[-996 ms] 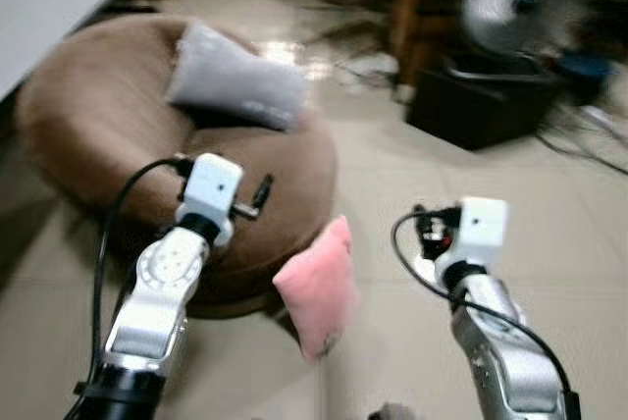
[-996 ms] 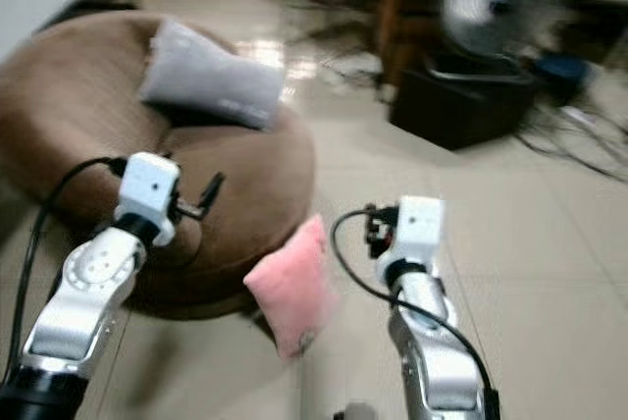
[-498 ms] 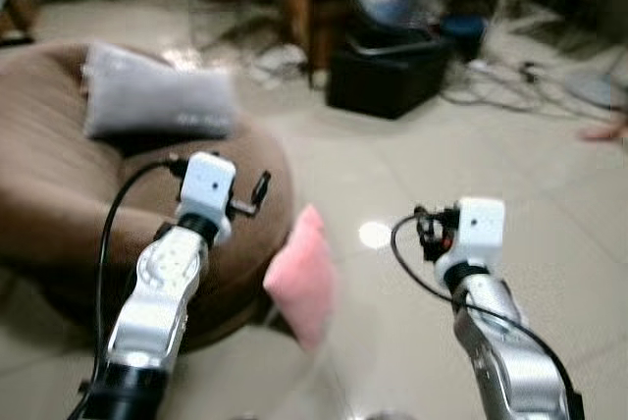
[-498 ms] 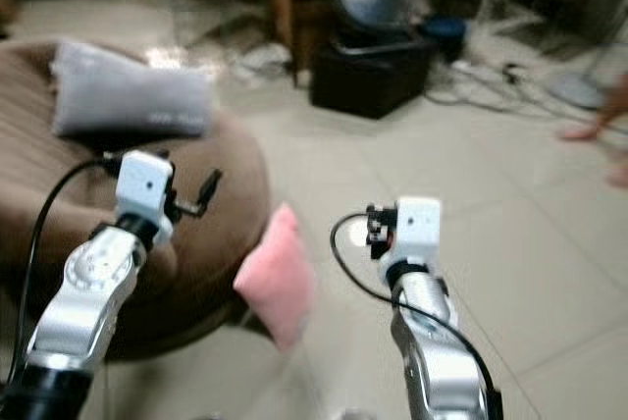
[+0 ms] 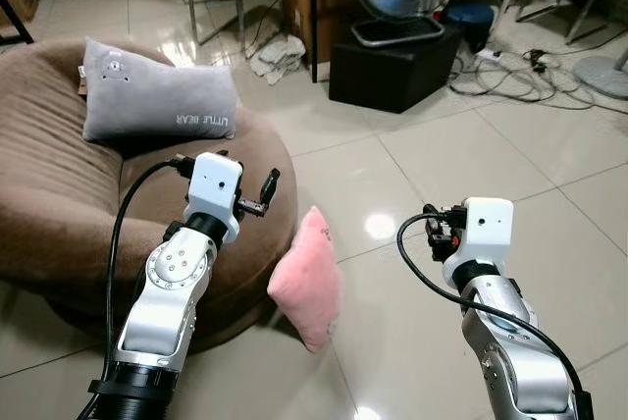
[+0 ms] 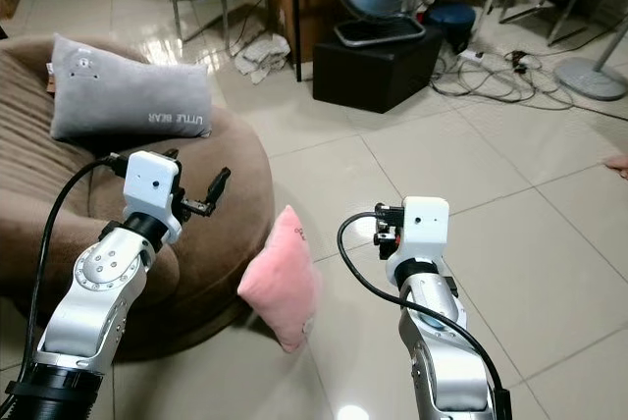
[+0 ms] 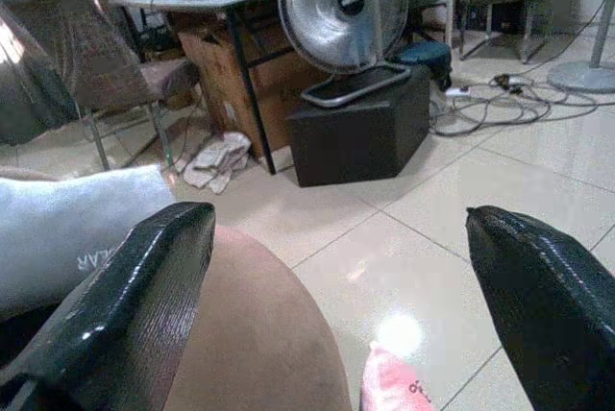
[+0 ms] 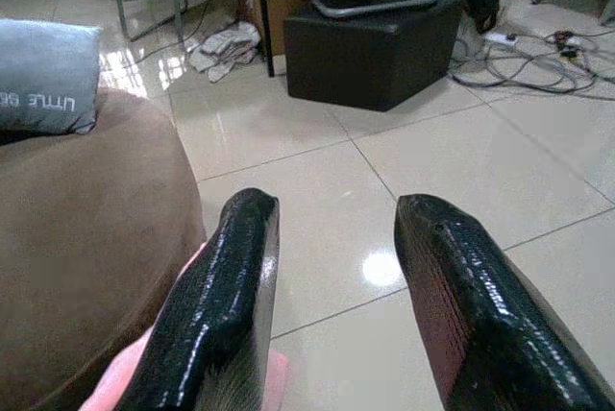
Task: Move the pillow to the sofa from floor
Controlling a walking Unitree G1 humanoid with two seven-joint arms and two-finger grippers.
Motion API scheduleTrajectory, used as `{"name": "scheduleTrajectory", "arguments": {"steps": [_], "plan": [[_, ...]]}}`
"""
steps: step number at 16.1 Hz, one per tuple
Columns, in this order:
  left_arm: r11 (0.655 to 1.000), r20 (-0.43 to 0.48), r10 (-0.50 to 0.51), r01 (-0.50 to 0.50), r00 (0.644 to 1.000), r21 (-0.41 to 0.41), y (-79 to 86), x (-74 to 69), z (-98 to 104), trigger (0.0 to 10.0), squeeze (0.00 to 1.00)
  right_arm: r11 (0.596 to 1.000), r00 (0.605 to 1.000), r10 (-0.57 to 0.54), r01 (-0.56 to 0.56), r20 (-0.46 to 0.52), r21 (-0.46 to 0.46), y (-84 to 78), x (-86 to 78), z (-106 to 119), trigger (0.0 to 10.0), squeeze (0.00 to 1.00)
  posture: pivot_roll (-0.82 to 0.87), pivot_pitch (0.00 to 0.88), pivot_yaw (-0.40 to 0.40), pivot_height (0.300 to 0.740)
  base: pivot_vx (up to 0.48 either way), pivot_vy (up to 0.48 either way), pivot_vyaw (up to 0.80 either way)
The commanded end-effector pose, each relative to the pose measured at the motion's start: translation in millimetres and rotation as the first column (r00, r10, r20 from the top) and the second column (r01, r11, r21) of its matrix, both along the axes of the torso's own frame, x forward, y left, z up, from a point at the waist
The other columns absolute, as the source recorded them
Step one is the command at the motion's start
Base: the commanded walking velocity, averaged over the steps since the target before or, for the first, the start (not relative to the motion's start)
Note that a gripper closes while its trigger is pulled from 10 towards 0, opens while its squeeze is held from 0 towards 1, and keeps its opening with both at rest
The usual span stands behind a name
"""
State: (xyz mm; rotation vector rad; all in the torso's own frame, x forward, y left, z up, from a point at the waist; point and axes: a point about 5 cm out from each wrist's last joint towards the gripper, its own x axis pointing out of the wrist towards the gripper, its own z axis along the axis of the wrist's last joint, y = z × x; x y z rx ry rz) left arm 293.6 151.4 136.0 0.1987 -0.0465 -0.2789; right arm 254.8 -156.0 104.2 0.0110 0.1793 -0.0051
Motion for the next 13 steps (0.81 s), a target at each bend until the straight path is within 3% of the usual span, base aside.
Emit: {"name": "scheduleTrajectory", "arguments": {"steps": [1, 11, 13], "plan": [[1.000, -0.004, 0.004, -0.004, 1.000, 0.003, 1.3, 0.9, -0.8, 10.0, 0.00, 1.000, 1.000, 0.003, -0.003, 0.014, -0.006, 0.4, 0.2, 3.1, 10.0, 0.00, -0.06, 0.041, 0.037, 0.740, 0.382, 0.000, 0.00], [1.000, -0.005, 0.000, 0.000, 1.000, 0.003, 0.8, 1.1, -2.2, 10.0, 0.00, 0.999, 1.000, 0.024, -0.024, -0.001, -0.022, 2.3, -0.1, 1.0, 10.0, 0.00, -0.06, 0.035, 0.035, 0.740, 0.376, 0.000, 0.00], [1.000, -0.007, -0.006, 0.006, 1.000, 0.004, 0.0, 0.4, -4.1, 10.0, 0.00, 0.999, 0.999, 0.036, -0.037, -0.014, -0.026, 3.9, -0.8, -1.2, 10.0, 0.00, -0.06, 0.031, 0.035, 0.740, 0.000, 0.000, 0.00]]}}
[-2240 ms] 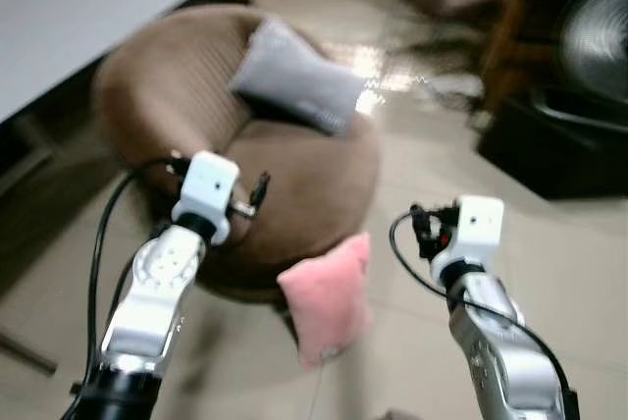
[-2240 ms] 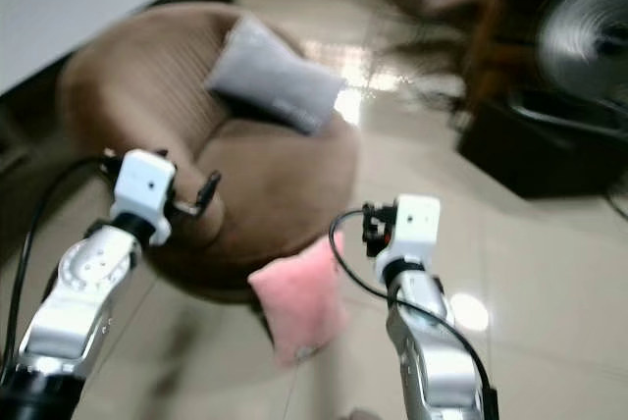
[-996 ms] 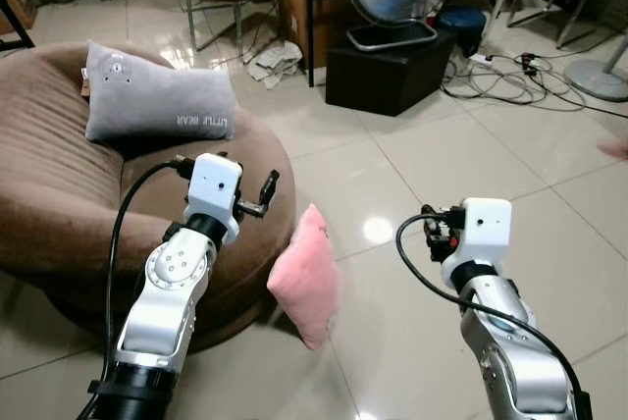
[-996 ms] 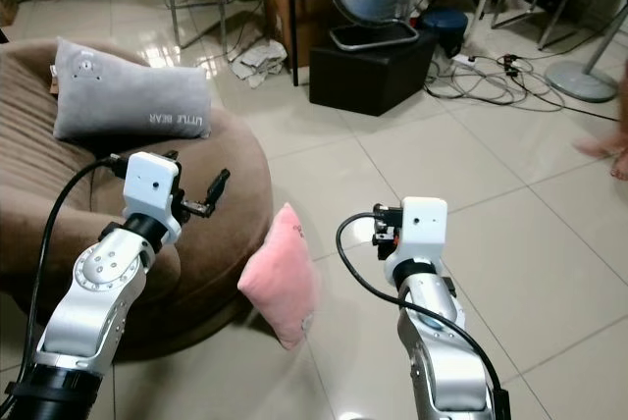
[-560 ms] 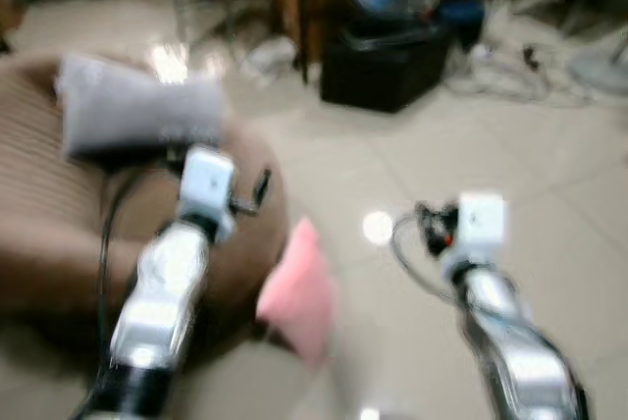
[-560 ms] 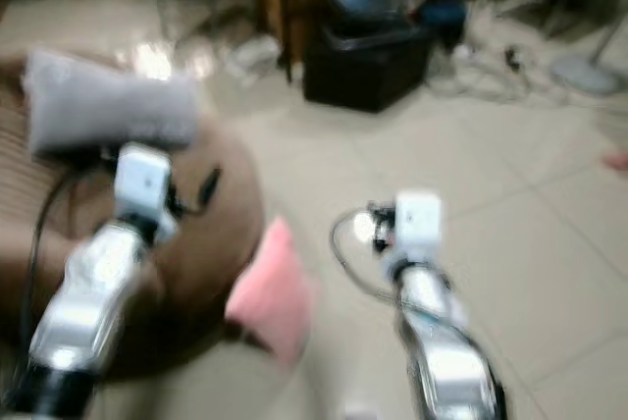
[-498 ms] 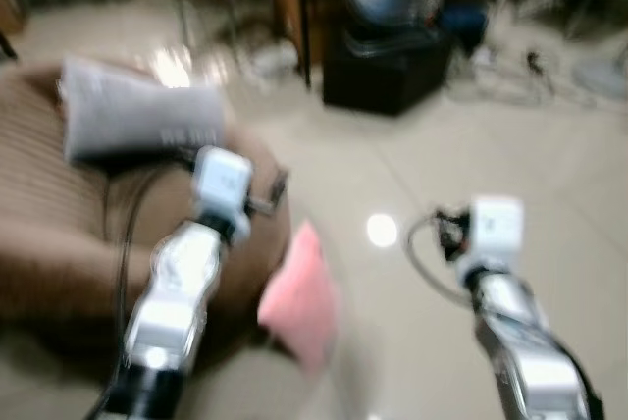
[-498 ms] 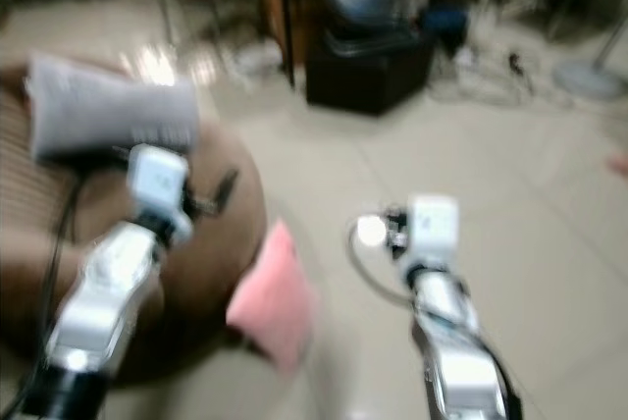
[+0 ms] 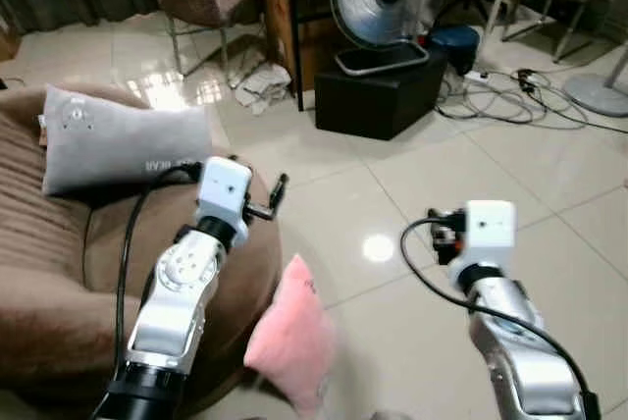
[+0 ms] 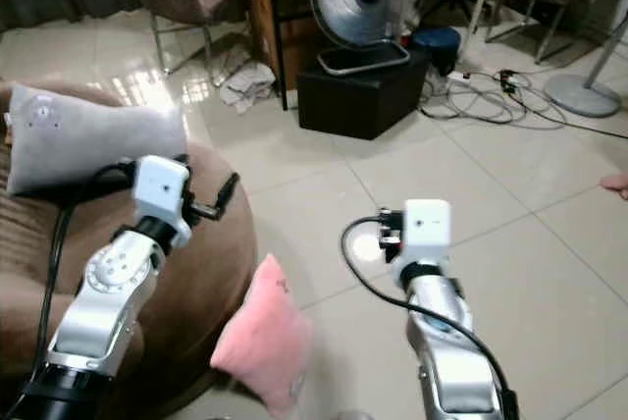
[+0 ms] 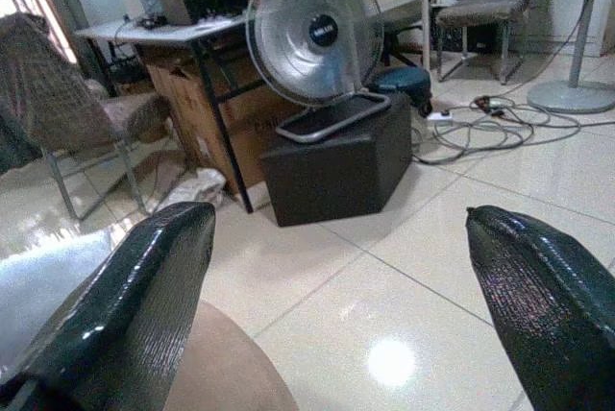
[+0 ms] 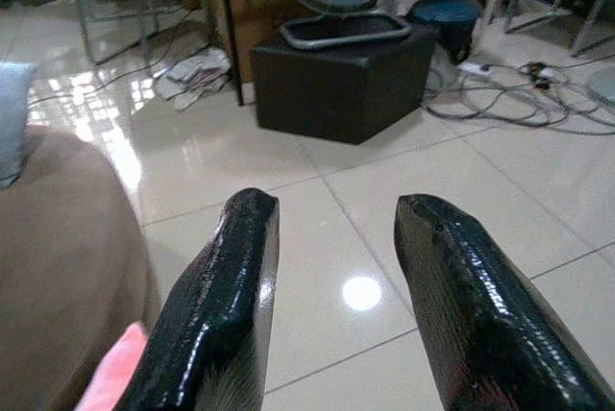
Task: Move the pillow to the sofa from floor
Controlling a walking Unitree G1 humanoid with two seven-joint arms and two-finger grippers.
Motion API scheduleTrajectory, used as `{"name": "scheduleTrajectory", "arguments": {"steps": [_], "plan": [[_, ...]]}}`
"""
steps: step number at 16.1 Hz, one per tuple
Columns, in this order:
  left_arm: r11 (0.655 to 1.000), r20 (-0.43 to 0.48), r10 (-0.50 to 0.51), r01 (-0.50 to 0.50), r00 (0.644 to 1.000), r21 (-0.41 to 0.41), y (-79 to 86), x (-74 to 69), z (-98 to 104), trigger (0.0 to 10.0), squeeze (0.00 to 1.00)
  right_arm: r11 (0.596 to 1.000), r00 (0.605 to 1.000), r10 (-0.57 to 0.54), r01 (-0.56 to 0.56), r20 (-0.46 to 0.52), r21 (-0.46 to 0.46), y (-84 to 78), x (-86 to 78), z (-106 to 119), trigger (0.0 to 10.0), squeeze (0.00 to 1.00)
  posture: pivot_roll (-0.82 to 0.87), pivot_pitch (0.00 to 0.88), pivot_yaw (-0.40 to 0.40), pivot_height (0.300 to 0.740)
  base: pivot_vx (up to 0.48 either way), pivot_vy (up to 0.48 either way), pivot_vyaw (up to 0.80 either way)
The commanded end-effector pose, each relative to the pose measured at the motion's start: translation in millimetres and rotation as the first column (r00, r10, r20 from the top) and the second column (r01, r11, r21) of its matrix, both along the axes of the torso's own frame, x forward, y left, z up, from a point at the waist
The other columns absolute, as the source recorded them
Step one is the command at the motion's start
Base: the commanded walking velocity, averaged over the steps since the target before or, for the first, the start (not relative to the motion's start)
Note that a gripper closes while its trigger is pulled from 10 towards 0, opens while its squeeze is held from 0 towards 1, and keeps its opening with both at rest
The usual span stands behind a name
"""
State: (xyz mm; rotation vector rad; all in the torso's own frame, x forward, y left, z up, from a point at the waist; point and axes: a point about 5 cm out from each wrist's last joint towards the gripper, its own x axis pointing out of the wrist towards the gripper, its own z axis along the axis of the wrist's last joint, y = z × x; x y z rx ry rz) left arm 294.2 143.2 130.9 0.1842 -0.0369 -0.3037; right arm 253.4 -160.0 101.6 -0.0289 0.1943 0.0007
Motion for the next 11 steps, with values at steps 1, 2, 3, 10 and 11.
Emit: {"name": "scheduleTrajectory", "arguments": {"steps": [1, 2, 3, 10, 11], "plan": [[1.000, 0.007, 0.018, -0.018, 1.000, 0.016, 8.3, -0.2, 1.0, 10.0, 0.00, 1.000, 1.000, 0.027, -0.027, 0.001, 0.013, 7.9, 0.7, 1.5, 10.0, 0.00, -0.06, 0.031, 0.035, 0.740, 0.000, 0.000, 0.00], [1.000, 0.004, 0.001, -0.001, 1.000, 0.018, 7.3, -1.6, -0.9, 10.0, 0.00, 1.000, 1.000, 0.027, -0.027, -0.002, 0.015, 8.6, 0.2, 0.5, 10.0, 0.00, -0.06, 0.027, 0.036, 0.730, 0.000, 0.000, 0.00], [1.000, 0.005, -0.014, 0.014, 1.000, 0.018, 6.3, -2.9, -1.9, 10.0, 0.00, 1.000, 1.000, 0.026, -0.026, -0.001, 0.017, 8.9, -0.1, 0.3, 10.0, 0.00, -0.06, 0.027, 0.036, 0.720, 0.000, 0.000, 0.00], [1.000, -0.002, -0.018, 0.018, 1.000, 0.010, 5.6, -4.2, -3.6, 10.0, 0.00, 1.000, 1.000, 0.025, -0.025, -0.013, 0.004, 7.9, -1.8, -3.5, 10.0, 0.00, -0.06, 0.023, 0.034, 0.665, 0.000, 0.000, 0.00], [1.000, -0.003, -0.017, 0.017, 1.000, 0.013, 5.6, -4.0, -3.9, 10.0, 0.00, 1.000, 1.000, 0.025, -0.025, -0.013, 0.004, 7.9, -2.0, -3.5, 10.0, 0.00, -0.06, 0.024, 0.035, 0.655, 0.000, 0.000, 0.00]]}}
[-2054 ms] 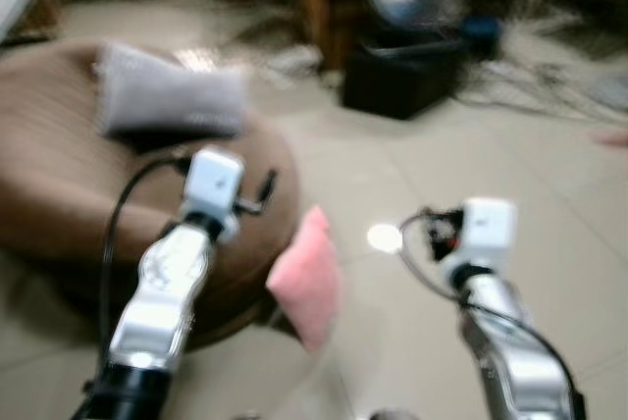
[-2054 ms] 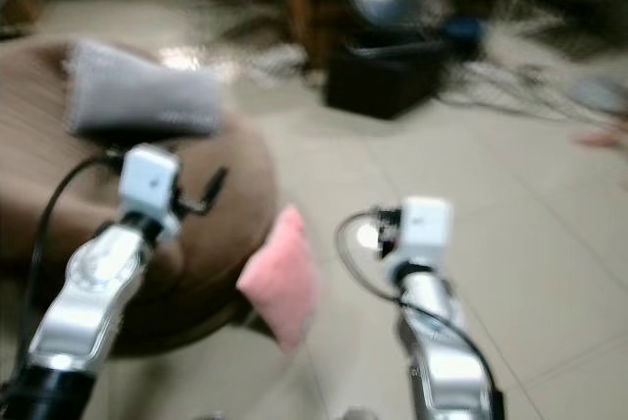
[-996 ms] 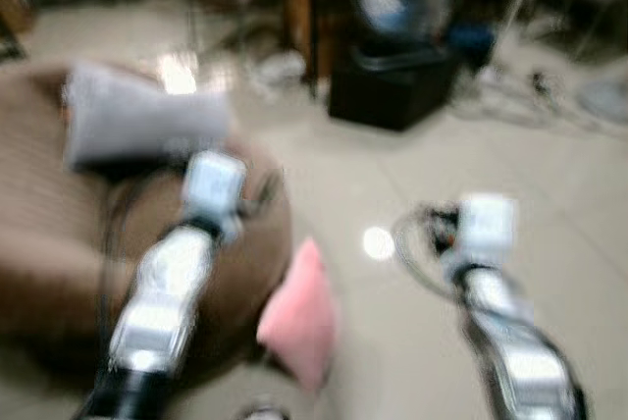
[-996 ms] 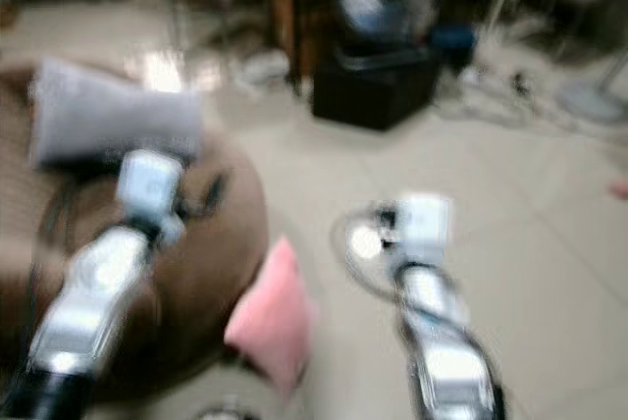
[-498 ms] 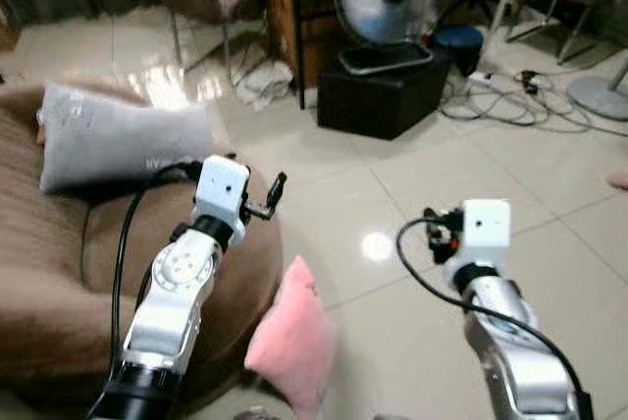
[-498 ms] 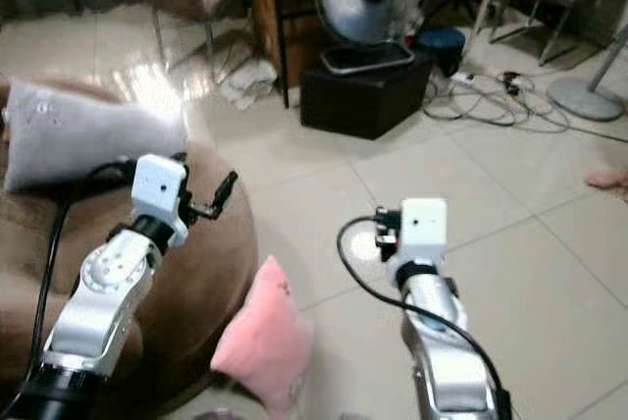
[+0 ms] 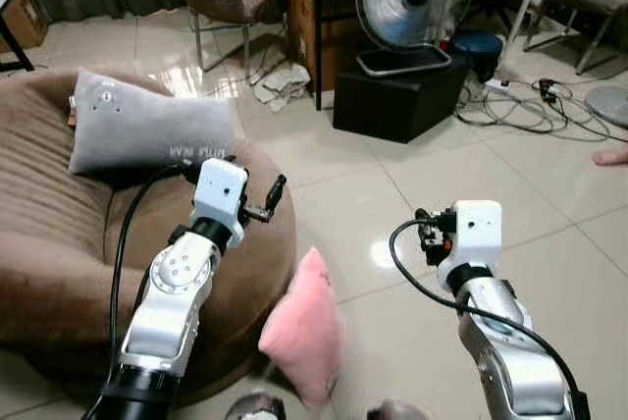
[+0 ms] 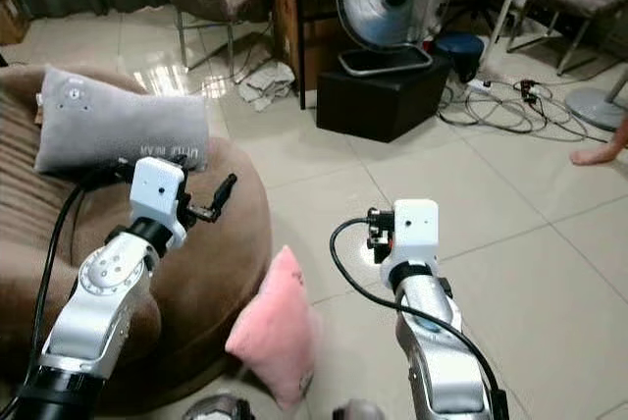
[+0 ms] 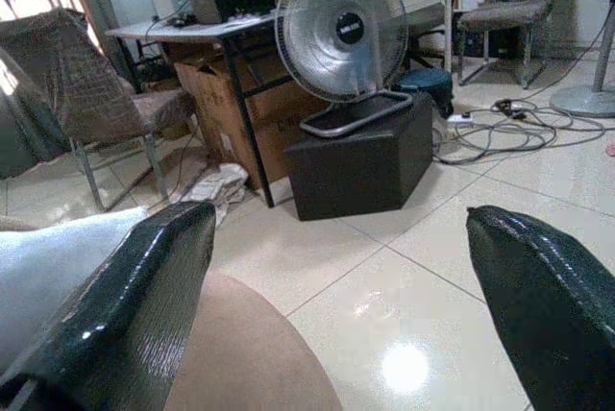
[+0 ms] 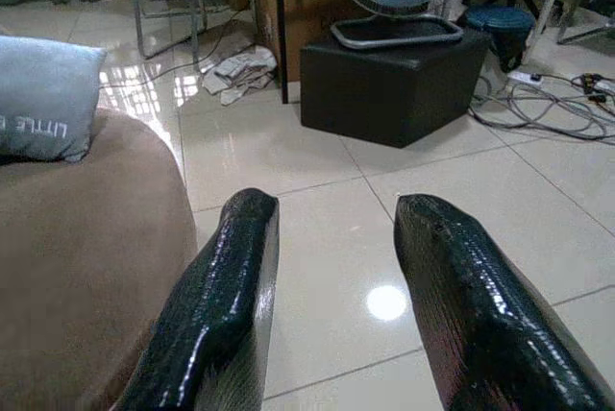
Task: Move the pillow to the sofa from floor
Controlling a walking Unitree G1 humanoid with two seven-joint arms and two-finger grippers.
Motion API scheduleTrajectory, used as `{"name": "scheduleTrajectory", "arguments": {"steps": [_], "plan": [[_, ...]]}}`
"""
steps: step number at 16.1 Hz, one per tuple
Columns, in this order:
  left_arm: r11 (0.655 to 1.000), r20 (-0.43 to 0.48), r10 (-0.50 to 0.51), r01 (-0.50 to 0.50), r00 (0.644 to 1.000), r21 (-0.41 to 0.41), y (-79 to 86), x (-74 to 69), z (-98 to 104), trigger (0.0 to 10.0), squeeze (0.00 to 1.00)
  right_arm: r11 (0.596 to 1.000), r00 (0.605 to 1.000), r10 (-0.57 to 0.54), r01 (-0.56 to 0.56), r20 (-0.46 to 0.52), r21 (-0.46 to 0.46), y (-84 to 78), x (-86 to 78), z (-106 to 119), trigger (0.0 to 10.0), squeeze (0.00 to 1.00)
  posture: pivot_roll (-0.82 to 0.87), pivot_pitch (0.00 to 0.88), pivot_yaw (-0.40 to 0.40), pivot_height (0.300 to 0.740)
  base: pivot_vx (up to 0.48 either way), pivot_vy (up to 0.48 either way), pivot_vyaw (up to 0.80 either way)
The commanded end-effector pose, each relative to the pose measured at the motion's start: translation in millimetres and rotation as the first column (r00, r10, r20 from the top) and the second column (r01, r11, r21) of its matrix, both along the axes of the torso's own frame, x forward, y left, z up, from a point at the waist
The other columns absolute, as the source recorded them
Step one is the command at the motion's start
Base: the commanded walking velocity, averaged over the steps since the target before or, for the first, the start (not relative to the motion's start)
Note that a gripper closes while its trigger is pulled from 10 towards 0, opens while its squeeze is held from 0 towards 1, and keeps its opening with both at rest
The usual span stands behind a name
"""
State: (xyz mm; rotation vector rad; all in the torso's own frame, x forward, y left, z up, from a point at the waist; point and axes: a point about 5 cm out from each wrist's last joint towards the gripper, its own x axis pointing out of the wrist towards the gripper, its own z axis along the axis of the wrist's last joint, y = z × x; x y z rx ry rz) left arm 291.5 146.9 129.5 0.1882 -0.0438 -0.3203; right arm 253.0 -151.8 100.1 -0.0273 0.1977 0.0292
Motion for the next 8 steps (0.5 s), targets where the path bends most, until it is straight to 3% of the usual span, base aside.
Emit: {"name": "scheduleTrajectory", "arguments": {"steps": [1, 6, 7, 8], "plan": [[1.000, -0.012, 0.001, -0.001, 1.000, 0.009, 1.9, -1.4, -2.9, 10.0, 0.00, 1.000, 1.000, -0.002, 0.002, -0.010, -0.001, -0.2, -1.8, -2.0, 10.0, 0.00, -0.06, 0.027, 0.035, 0.645, 0.000, 0.000, 0.00], [0.999, -0.064, -0.024, 0.021, 0.998, -0.050, -1.0, -3.6, -8.0, 10.0, 0.00, 1.000, 1.000, 0.016, -0.016, -0.002, 0.010, 0.8, -2.6, -1.7, 10.0, 0.00, -0.06, 0.032, 0.036, 0.595, 0.000, 0.000, 0.00], [0.994, -0.093, -0.063, 0.054, 0.994, -0.100, -4.1, -5.7, -9.3, 10.0, 1.00, 0.999, 0.999, 0.044, -0.044, -0.004, 0.013, 2.3, -4.2, -2.5, 10.0, 1.00, -0.06, 0.034, 0.037, 0.595, 0.000, 0.000, 0.00], [0.992, -0.093, -0.076, 0.065, 0.993, -0.112, -5.2, -6.3, -8.5, 10.0, 1.00, 0.999, 0.999, 0.047, -0.047, -0.007, 0.025, 2.9, -4.9, -3.4, 10.0, 1.00, -0.06, 0.034, 0.037, 0.595, 0.000, 0.000, 0.00]]}}
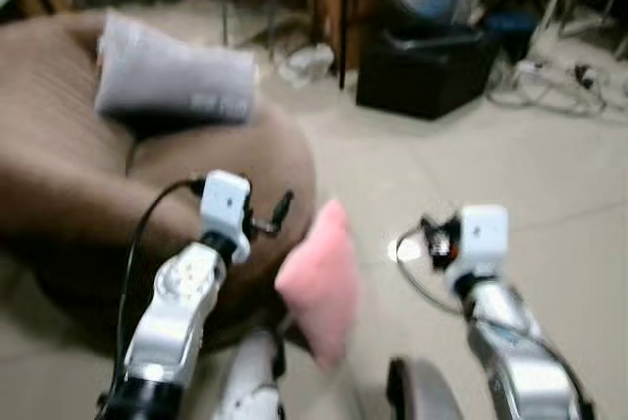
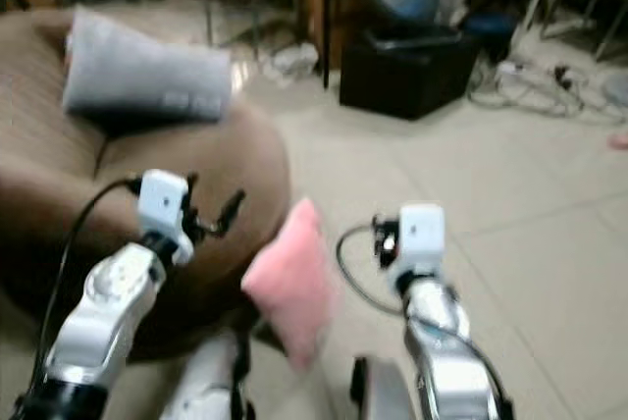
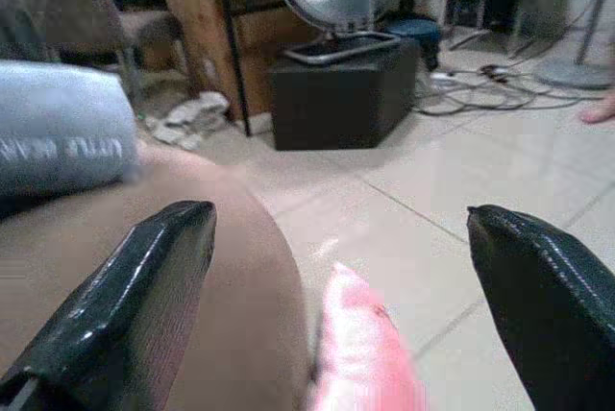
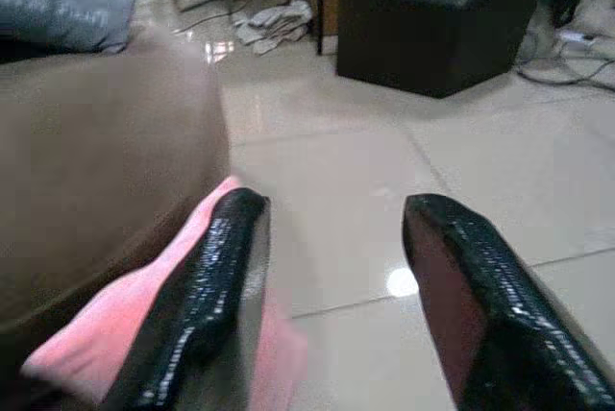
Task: Move the pillow to the sofa from floor
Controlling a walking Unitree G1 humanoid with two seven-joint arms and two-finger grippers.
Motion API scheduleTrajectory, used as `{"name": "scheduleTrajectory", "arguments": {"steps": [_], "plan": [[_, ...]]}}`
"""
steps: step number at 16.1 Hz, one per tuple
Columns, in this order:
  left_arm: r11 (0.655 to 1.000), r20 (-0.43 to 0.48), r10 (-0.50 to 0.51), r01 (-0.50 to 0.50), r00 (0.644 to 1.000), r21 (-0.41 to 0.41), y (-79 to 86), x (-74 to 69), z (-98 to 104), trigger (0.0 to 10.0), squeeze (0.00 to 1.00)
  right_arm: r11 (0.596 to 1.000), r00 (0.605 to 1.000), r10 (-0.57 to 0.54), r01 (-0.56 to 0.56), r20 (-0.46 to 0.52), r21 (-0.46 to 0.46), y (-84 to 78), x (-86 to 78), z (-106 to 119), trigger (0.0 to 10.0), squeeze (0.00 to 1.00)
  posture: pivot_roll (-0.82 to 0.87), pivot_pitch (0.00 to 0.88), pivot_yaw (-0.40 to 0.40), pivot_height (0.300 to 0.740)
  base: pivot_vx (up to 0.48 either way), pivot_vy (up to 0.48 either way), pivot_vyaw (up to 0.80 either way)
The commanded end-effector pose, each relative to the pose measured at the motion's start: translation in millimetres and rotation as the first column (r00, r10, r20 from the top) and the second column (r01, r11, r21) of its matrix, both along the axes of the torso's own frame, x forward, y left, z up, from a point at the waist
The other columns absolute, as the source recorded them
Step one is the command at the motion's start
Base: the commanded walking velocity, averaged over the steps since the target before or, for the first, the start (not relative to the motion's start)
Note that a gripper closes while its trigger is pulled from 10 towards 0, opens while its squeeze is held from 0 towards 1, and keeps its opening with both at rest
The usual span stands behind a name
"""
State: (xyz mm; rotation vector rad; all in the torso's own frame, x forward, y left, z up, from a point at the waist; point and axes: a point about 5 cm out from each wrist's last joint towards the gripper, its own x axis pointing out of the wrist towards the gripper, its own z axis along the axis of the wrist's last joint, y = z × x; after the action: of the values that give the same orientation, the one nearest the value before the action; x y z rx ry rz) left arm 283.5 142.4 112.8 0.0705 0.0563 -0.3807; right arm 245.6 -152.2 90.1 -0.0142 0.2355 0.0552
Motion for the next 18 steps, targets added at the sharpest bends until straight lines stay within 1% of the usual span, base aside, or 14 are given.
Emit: {"name": "scheduleTrajectory", "arguments": {"steps": [1, 3, 5, 6, 7, 9, 10, 11, 12, 18], "plan": [[1.000, 0.026, -0.018, 0.018, 1.000, -0.013, -1.0, 1.5, 8.5, 10.0, 1.00, 1.000, 0.999, 0.021, -0.021, 0.029, 0.009, 3.2, 2.2, 6.1, 10.0, 1.00, -0.06, 0.034, 0.037, 0.595, 0.000, 0.000, 0.00], [0.999, 0.016, -0.040, 0.040, 0.999, -0.020, -3.9, 0.7, 7.9, 10.0, 1.00, 1.000, 1.000, 0.016, -0.016, 0.023, 0.016, 1.5, 1.9, 3.8, 10.0, 1.00, -0.06, 0.038, 0.037, 0.595, 0.000, 0.000, 0.00], [0.999, 0.004, -0.036, 0.036, 0.999, 0.008, -3.0, 1.2, 4.9, 10.0, 1.00, 1.000, 1.000, 0.015, -0.015, 0.014, 0.011, 0.5, 1.2, 1.3, 10.0, 1.00, -0.06, 0.042, 0.039, 0.595, 0.000, 0.000, 0.00], [0.999, 0.017, -0.020, 0.019, 1.000, 0.032, 0.2, 2.0, 3.2, 10.0, 1.00, 0.999, 0.999, 0.036, -0.036, -0.003, 0.002, 2.1, -0.2, -1.7, 10.0, 1.00, -0.06, 0.045, 0.039, 0.595, 0.000, 0.000, 0.00], [0.999, 0.019, -0.004, 0.004, 1.000, 0.032, 2.2, 2.5, 2.9, 10.0, 1.00, 0.999, 0.999, 0.033, -0.033, -0.014, -0.011, 2.2, -0.5, -3.1, 10.0, 1.00, -0.06, 0.046, 0.038, 0.595, 0.000, 0.000, 0.00], [0.999, 0.024, 0.006, -0.007, 1.000, 0.043, 5.1, 3.6, 2.9, 10.0, 1.00, 0.999, 0.999, 0.029, -0.029, -0.025, -0.024, 2.1, 0.0, -5.3, 10.0, 1.00, -0.06, 0.048, 0.036, 0.595, 0.281, 0.000, 0.00], [0.998, 0.028, 0.002, -0.004, 1.000, 0.055, 5.1, 4.0, 3.1, 10.0, 0.42, 0.999, 0.999, 0.024, -0.024, -0.024, -0.030, 1.7, 0.9, -6.0, 10.0, 0.00, -0.05, 0.049, 0.034, 0.595, 0.360, 0.000, -0.80], [0.997, 0.032, 0.000, -0.002, 0.999, 0.076, 4.8, 4.4, 2.2, 10.0, 0.00, 0.999, 1.000, 0.020, -0.021, -0.022, -0.038, 1.2, 1.7, -6.8, 10.0, 0.00, -0.05, 0.049, 0.034, 0.595, 0.371, 0.000, -0.78], [0.997, 0.032, 0.000, -0.002, 1.000, 0.081, 4.7, 4.5, 1.7, 10.0, 0.00, 0.999, 1.000, 0.020, -0.021, -0.022, -0.039, 1.1, 1.9, -7.0, 10.0, 0.00, -0.05, 0.049, 0.034, 0.595, 0.371, 0.000, -0.78], [0.994, 0.043, 0.005, -0.009, 0.999, 0.105, 4.7, 5.6, -0.4, 10.0, 0.00, 0.997, 0.999, 0.028, -0.029, -0.019, -0.068, 1.5, 2.4, -8.0, 10.0, 0.00, -0.06, 0.050, 0.038, 0.595, 0.373, 0.000, 0.00]]}}
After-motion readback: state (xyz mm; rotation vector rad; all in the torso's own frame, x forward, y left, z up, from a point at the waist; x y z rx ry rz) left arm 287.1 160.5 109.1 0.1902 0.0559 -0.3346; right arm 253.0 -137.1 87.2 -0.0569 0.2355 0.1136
